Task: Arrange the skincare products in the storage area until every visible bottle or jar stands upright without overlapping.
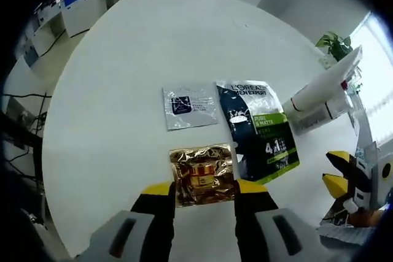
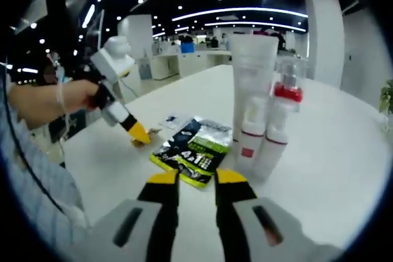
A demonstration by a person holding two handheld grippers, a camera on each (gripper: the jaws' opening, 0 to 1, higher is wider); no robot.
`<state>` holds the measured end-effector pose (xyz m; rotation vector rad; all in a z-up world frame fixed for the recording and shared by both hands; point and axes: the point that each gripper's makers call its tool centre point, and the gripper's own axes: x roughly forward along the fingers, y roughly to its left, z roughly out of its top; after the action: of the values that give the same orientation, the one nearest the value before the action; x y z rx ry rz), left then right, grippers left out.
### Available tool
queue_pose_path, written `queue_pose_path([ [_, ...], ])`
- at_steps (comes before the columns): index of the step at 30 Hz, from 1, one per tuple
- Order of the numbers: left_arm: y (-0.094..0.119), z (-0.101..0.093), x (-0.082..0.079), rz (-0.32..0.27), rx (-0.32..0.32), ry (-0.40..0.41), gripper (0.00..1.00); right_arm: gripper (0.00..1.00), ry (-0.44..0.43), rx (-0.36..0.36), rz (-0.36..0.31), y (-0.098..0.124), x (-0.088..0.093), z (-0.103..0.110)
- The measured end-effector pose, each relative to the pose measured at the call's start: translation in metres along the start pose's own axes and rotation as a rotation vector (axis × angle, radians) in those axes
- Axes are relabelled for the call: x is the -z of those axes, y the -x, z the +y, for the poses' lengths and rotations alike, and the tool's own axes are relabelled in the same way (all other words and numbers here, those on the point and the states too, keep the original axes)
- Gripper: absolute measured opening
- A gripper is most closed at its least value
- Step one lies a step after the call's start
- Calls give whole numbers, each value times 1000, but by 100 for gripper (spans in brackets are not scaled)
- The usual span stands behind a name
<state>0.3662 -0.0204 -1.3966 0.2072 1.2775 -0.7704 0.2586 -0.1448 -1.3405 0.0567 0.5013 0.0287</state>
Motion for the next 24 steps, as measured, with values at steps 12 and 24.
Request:
queue_pose_path([
  [12, -3, -2, 1, -9, -4, 1, 40, 21, -6, 6, 17, 3, 6, -5],
  [24, -3, -1, 1, -4, -14, -15, 41, 20, -5, 2, 24, 1, 9, -7],
])
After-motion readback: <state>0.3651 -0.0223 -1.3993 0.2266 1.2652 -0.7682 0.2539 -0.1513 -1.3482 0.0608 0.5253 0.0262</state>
